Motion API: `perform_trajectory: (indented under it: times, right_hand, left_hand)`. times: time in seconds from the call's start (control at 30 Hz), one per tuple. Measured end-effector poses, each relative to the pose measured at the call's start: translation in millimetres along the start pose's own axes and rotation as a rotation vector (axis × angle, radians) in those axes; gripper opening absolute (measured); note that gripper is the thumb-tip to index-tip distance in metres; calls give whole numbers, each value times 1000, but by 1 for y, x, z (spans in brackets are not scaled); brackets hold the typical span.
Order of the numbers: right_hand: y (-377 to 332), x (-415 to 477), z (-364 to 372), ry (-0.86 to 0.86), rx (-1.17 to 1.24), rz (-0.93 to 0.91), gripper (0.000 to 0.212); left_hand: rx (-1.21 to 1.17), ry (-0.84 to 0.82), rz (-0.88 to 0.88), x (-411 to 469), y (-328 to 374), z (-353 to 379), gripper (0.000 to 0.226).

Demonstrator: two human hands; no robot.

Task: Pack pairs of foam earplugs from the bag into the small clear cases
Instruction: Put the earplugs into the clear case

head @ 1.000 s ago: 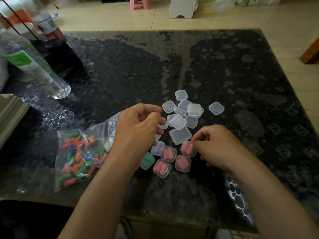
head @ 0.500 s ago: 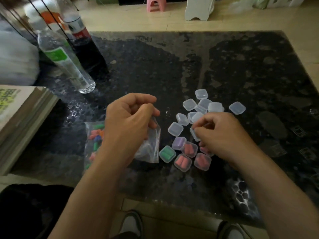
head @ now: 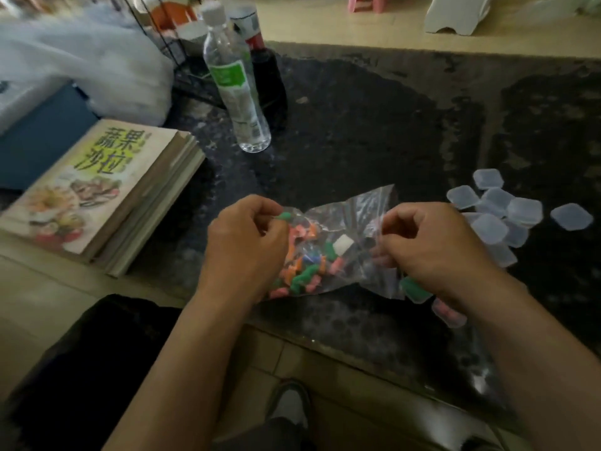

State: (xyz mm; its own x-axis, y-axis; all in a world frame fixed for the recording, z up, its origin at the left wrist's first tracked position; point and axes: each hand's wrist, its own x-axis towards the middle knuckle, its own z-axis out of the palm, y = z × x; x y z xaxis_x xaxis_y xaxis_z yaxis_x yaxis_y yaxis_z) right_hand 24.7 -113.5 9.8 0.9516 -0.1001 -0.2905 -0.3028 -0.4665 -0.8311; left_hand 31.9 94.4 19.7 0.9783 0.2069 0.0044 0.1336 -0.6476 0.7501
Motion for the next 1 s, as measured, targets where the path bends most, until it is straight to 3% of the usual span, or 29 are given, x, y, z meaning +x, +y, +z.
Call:
perform_trajectory:
  times: [0.1, 0.23, 0.43, 0.67, 0.8, 1.0]
  right_hand:
    - [-4, 7, 14, -31, 83, 66, 22]
    - [-14, 9, 29, -154, 223, 179, 7]
    - [-16, 13, 48, -281, 233, 240, 20]
    - [-9, 19, 50, -271, -16, 172, 35]
    - [-4, 19, 50, -183, -168, -36, 11]
    - [-8, 22, 47, -191, -254, 13, 9]
  left_hand:
    - [163, -25, -102, 4, -24, -11, 16]
    - [126, -171, -222, 4, -37, -13, 23]
    - [78, -256, -223, 8, -48, -7, 19]
    - [-41, -296, -234, 9, -51, -1, 24]
    - [-79, -260, -203, 8, -50, 5, 22]
    - [-102, -222, -193, 10, -51, 10, 22]
